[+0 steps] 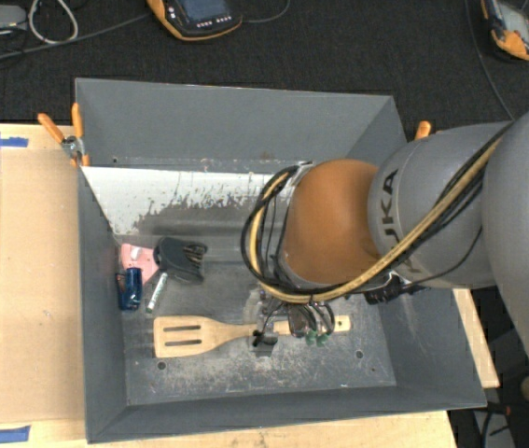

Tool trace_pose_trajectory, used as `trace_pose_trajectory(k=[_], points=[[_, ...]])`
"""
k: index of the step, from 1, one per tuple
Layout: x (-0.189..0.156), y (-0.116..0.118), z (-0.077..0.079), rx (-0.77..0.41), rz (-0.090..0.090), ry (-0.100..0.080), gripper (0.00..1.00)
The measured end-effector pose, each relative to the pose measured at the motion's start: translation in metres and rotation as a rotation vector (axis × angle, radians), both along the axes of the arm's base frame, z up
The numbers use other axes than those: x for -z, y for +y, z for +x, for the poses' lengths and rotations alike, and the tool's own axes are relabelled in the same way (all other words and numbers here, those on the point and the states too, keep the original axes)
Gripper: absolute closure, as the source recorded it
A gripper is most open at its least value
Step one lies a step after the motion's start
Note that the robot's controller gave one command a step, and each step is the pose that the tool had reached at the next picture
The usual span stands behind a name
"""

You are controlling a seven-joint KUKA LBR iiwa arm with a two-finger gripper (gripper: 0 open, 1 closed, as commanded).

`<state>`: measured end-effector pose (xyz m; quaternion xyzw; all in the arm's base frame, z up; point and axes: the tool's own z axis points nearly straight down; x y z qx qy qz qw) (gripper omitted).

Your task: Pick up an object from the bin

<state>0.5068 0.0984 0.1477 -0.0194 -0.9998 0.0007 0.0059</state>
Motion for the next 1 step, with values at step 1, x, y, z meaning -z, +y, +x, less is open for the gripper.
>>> trace_pose_trajectory(k=[1], points=[[-0.0322, 0.0, 0.0015, -0.003, 0.001, -0.005, 1.0]])
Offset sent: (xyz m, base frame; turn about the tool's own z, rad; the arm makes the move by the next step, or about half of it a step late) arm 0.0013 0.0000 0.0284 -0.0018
